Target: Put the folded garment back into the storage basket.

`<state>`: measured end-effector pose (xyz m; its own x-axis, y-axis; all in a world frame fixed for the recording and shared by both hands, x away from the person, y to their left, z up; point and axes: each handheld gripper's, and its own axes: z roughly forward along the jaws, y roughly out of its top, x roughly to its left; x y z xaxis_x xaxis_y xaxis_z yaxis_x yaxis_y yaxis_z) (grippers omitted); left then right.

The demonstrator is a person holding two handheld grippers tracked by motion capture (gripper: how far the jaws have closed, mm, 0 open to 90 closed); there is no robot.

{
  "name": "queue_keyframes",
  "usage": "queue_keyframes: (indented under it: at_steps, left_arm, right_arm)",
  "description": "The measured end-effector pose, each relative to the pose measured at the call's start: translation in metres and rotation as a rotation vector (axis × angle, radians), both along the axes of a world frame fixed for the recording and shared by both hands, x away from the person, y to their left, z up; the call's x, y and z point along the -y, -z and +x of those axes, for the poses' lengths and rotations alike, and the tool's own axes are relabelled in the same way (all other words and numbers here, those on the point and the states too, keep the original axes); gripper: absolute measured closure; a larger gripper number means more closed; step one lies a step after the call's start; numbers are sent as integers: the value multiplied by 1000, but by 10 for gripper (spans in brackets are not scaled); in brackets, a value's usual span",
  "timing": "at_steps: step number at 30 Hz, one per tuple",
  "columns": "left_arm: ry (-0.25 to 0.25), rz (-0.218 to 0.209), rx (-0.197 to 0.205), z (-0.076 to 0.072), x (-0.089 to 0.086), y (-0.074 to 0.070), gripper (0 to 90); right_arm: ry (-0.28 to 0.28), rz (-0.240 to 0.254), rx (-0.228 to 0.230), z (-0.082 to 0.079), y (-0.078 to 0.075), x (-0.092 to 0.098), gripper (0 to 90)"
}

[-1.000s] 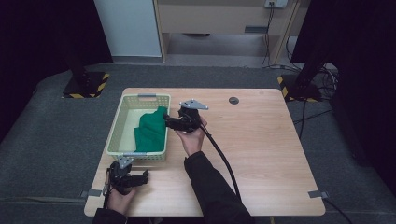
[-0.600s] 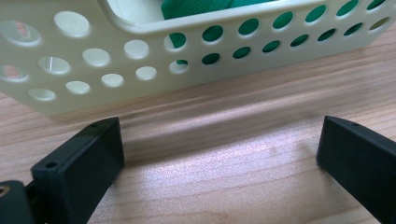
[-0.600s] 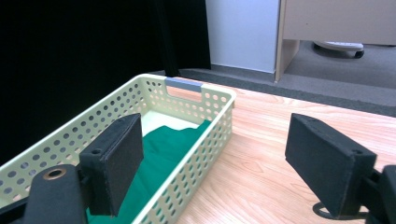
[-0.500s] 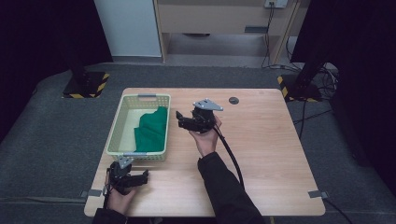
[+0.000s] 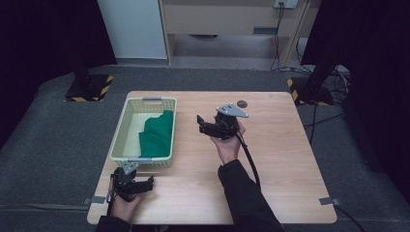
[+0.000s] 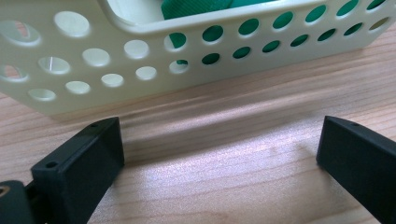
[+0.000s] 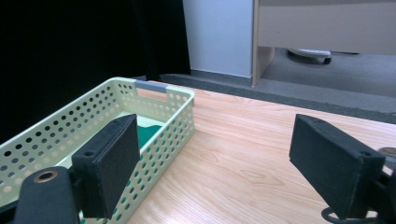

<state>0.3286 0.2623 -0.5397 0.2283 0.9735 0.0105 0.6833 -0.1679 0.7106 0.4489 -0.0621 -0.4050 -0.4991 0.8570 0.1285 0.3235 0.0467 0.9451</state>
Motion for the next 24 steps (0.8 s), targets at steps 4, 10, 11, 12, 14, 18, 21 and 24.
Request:
queue_keyframes:
  at_steps: [4,10,11,12,14,18,21,24]
  left_arm:
    - [0,0,0,0,0,0,0]
    - [0,0,0,0,0,0,0]
    - [0,0,0,0,0,0,0]
    - [0,0,0,0,0,0,0]
    - [0,0,0,0,0,0,0]
    - [0,1,1,0,0,0,0]
    - [0,2,1,0,0,0,0]
    - [0,1,1,0,0,0,0]
  right_arm:
    - [15,1,14,-4,-3,11,153]
    - [37,0,17,-8,-2,27,142]
    - [41,-1,18,-9,-1,30,141]
    - [45,-3,17,-10,-1,33,140]
    - [50,-4,17,-10,-1,36,138]
    - [70,-6,13,-13,1,48,131]
    - [80,-2,14,-14,2,53,128]
    - [87,-9,12,-15,2,58,122]
